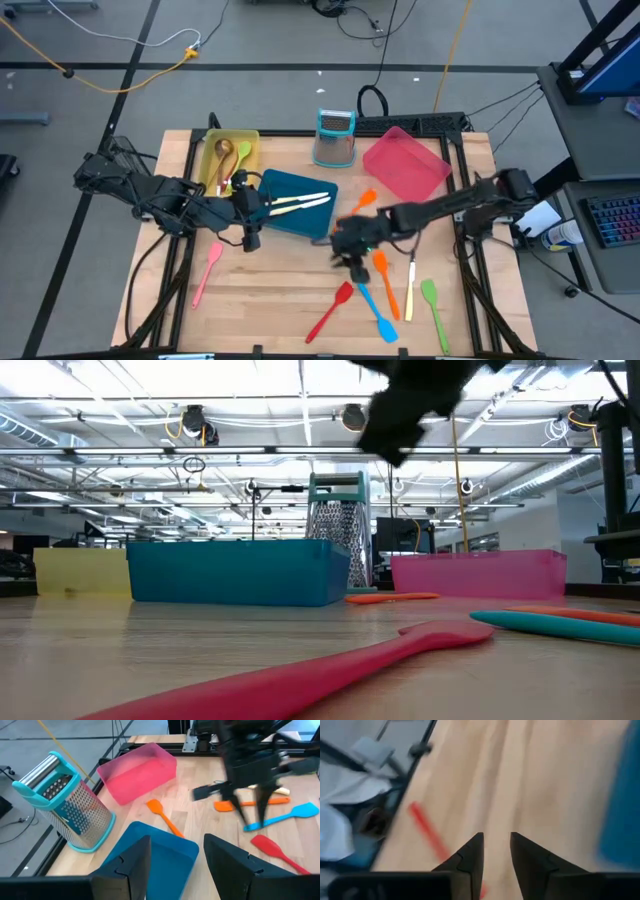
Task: Pick & Place Kitchen Items
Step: Put the yellow table knife into the blue bin
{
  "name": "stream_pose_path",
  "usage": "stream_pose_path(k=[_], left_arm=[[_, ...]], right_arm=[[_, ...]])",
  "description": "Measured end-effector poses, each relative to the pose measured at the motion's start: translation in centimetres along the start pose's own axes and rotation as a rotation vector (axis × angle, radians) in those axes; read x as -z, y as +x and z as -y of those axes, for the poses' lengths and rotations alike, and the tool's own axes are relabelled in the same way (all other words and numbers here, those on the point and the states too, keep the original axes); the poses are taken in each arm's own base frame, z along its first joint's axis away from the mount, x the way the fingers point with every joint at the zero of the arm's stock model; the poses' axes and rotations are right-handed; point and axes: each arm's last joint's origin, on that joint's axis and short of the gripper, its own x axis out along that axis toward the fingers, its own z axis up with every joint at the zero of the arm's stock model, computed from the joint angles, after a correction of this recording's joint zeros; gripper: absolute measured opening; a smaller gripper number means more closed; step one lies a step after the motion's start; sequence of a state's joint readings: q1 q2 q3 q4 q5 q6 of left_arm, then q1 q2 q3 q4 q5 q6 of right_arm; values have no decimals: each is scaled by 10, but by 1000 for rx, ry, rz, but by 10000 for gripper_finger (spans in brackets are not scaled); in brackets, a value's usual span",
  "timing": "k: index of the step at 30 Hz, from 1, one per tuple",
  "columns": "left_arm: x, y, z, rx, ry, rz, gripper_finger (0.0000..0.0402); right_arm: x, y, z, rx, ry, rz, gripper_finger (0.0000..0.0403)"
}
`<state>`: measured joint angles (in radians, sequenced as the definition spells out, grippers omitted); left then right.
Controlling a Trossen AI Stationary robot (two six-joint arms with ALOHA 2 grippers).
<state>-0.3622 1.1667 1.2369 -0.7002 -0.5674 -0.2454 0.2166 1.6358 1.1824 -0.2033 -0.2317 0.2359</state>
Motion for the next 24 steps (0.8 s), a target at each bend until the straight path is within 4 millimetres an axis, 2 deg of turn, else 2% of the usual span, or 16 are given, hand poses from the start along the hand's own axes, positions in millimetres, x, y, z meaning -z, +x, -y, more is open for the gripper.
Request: stream_pose_path(k=[6,12,24], left_arm=[[0,0,0,0,5,0,188],[0,0,0,0,3,0,188],[0,1,-2,-16,20,1,189]], right_arm=[[21,-7,-40,-24,299,-152,76],[45,-5,-69,31,460,-304,77],[91,-18,-95,438,1012,-470,93]])
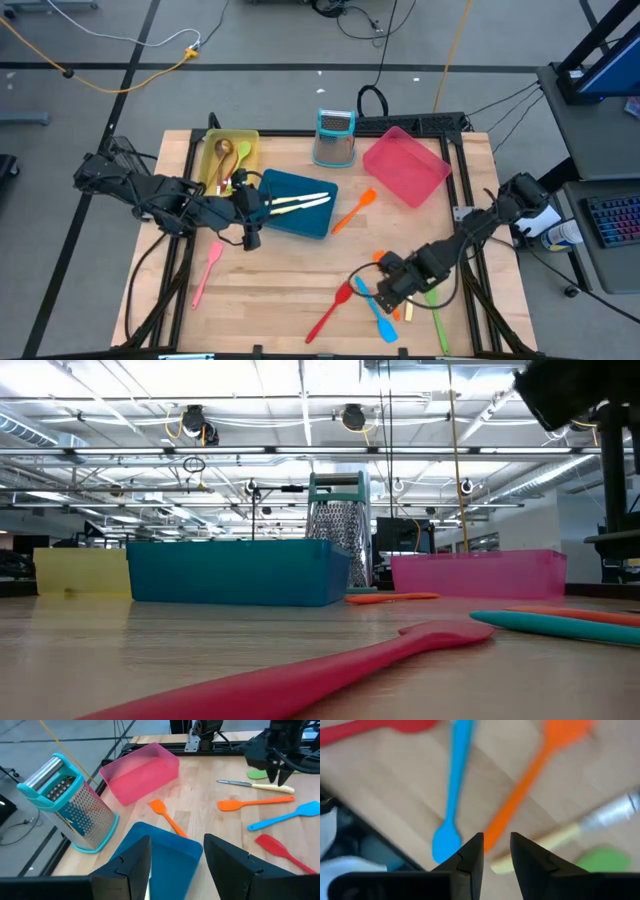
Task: Pick & Place Kitchen Items
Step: Put the yellow table knife into the blue bin
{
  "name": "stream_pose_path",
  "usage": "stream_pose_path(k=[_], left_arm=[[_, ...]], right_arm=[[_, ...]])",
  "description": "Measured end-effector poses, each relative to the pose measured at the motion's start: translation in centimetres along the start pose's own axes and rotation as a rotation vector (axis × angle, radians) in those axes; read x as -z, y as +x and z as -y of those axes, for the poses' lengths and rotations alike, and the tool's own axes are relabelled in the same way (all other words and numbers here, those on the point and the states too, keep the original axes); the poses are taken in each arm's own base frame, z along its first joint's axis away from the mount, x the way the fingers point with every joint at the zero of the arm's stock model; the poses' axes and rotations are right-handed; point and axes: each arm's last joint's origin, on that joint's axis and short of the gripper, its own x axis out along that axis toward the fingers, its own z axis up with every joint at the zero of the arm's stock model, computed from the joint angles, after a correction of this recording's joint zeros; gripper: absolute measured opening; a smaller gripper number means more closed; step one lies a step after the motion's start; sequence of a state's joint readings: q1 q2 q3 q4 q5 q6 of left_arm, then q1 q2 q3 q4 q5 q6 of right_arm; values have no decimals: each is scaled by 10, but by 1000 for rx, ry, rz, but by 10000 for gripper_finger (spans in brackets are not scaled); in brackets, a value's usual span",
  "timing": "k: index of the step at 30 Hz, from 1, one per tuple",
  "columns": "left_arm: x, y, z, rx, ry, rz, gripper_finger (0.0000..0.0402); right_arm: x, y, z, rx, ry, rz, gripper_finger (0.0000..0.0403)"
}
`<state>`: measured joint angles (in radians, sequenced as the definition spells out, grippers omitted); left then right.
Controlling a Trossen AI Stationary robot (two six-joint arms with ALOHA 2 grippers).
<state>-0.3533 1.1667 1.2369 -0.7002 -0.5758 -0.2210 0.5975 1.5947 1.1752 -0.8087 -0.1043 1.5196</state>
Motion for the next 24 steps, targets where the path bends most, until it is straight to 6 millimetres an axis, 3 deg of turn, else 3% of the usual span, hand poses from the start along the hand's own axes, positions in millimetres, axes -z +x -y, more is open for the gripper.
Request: stream_pose_path(k=[11,15,24], left_arm=[[-2,8,-16,-76,56,-16,188],[-3,12,-23,-106,57,-23,188],[-4,17,-35,-153,32,-30,188]], right_arm=[[25,42,30,47,414,-18,99],[26,53,40,34,449,-26,98],[26,55,43,38,464,-77,96]])
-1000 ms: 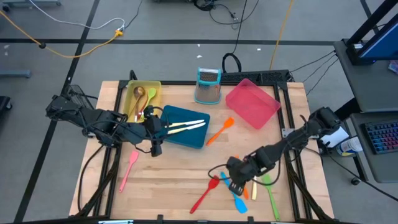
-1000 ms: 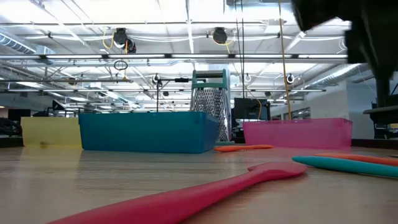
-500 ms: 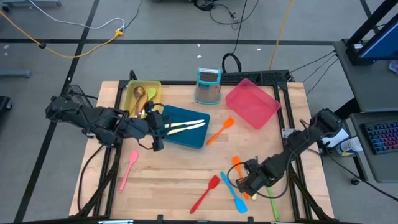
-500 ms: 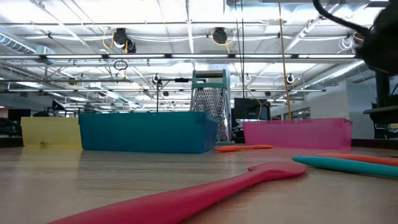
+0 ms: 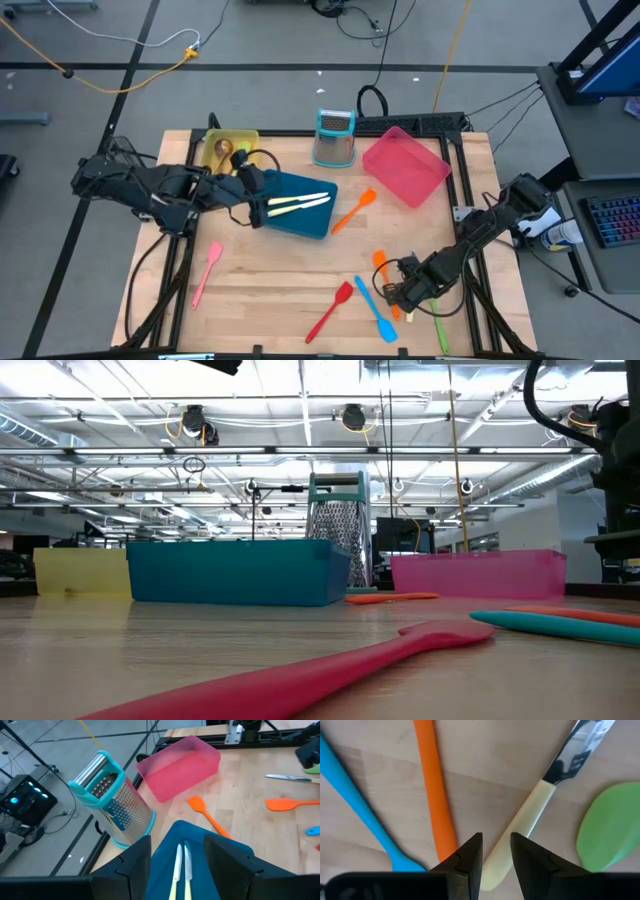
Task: Pick & Place Kitchen Items
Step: Put the yellow table knife into the blue bin
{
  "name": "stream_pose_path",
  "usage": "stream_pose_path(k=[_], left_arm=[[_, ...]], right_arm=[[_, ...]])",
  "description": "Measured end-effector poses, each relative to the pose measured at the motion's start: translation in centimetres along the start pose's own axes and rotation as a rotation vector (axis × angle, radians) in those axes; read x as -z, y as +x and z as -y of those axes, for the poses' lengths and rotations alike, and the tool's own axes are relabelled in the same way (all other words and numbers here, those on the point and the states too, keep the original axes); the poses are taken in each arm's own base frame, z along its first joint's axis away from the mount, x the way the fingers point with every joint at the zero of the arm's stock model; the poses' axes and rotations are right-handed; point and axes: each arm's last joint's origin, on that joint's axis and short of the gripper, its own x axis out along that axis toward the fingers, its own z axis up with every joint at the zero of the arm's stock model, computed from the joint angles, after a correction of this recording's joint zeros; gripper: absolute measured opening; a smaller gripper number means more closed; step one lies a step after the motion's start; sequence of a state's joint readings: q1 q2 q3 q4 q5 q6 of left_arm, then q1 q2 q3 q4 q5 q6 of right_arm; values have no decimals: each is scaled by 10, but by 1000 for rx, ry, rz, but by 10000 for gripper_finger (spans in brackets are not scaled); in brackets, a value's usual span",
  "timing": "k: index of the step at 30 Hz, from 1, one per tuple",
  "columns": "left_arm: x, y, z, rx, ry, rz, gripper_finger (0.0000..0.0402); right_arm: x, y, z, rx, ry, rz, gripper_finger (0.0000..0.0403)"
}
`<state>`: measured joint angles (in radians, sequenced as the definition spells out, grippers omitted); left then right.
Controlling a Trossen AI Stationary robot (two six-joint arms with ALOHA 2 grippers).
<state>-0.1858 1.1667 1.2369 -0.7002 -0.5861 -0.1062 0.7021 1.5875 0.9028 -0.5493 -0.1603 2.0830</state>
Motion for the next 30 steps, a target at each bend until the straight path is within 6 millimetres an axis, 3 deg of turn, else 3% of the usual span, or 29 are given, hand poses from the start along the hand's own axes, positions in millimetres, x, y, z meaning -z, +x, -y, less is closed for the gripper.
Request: stream_pose_path(k=[7,12,19,30], left_arm=[[0,1,-2,-6,-5,-2,188],[0,1,-2,2,-19,-1,189],[0,1,-2,2,-33,-2,189],[1,1,-1,5,-37,-8,189]], right_arm=[[2,0,2,42,-129,-80,102],[3,-11,4,12,-189,-102,102],[0,-24,13,24,-165,-11,102],[-1,2,32,-18,-122,-26,102]])
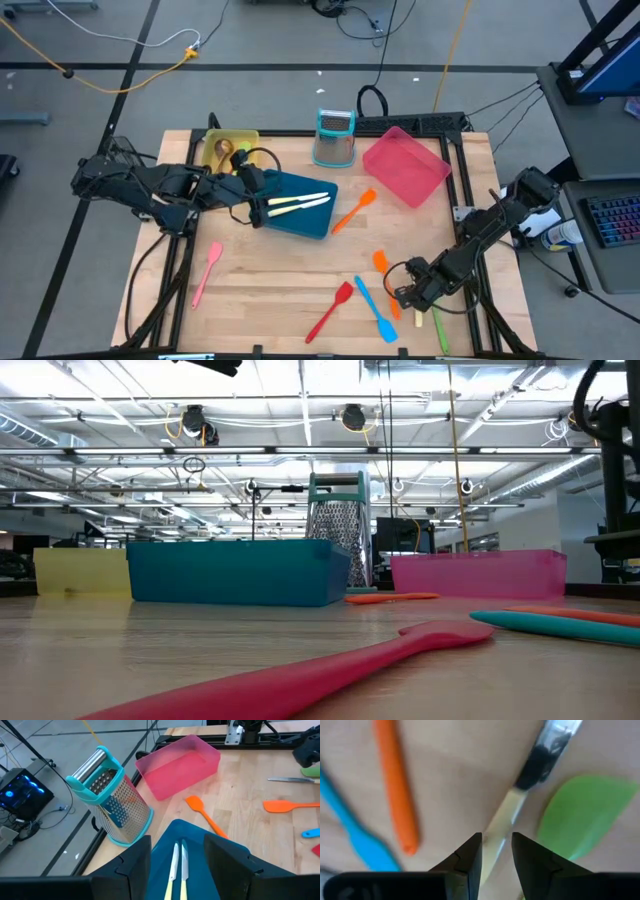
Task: Pick & Place Kitchen Items
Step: Put the yellow table knife into the blue bin
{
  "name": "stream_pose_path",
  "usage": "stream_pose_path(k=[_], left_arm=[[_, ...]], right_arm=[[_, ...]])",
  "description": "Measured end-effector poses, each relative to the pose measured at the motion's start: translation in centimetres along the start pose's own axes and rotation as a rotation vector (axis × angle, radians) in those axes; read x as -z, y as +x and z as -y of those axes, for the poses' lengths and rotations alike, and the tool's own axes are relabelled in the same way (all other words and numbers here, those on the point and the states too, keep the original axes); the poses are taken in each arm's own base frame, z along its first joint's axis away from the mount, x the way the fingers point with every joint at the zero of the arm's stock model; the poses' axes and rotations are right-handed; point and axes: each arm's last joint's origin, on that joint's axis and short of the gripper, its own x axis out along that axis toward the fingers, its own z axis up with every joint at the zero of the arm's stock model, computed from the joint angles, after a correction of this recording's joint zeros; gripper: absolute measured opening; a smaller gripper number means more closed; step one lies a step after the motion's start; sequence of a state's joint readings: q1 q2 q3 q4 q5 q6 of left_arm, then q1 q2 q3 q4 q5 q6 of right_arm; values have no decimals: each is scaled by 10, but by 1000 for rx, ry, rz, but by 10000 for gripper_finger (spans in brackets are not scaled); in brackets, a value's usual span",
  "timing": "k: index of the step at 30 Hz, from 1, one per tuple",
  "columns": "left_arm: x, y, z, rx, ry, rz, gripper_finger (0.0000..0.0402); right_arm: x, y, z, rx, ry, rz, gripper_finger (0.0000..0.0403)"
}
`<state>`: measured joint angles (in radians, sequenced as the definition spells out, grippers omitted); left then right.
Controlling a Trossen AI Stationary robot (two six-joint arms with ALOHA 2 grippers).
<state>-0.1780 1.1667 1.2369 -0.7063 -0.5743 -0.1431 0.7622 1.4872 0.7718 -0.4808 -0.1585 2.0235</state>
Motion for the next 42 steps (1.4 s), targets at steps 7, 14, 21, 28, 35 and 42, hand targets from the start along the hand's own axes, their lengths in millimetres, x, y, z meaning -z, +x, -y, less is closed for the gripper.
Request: stream_pose_path(k=[7,14,21,28,35,42], left_arm=[[0,0,0,0,-16,0,188],[0,0,0,0,-17,0,189],[0,0,0,0,-17,0,189],[0,0,0,0,-18,0,189],[0,0,0,0,-28,0,189],[0,0,0,0,-61,0,189]], right_arm=[[-3,8,7,-49,-65,60,102],[-7,8,10,-19,-147,103,102],[-10,8,14,17,-151,141,77],[-10,8,12,6,-200,147,38],[-11,8,11,-8,-248,165,55],[-10,8,9,-11,-395,165,133]])
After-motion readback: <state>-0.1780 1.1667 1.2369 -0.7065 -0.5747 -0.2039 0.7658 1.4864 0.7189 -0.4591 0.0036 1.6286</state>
